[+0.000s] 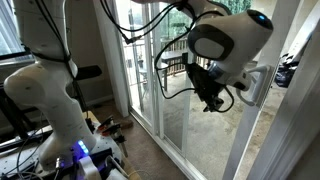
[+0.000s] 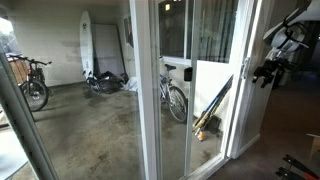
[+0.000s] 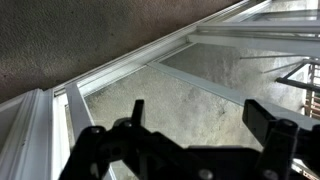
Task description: Slide the glass door to the right.
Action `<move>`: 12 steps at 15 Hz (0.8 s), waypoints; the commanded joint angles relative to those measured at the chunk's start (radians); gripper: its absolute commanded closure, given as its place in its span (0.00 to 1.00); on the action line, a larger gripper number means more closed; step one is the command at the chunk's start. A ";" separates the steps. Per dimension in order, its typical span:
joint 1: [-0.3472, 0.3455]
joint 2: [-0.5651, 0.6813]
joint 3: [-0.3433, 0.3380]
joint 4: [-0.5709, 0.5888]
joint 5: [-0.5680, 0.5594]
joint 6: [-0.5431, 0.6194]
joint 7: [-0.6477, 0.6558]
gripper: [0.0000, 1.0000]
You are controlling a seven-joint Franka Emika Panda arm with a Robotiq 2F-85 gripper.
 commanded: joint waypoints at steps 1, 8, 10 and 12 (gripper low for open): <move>0.075 -0.140 -0.010 -0.193 -0.002 0.090 -0.011 0.00; 0.179 -0.295 -0.030 -0.372 -0.002 0.123 -0.018 0.00; 0.202 -0.318 -0.034 -0.388 0.000 0.093 0.006 0.00; 0.223 -0.313 -0.037 -0.381 0.010 0.045 0.043 0.00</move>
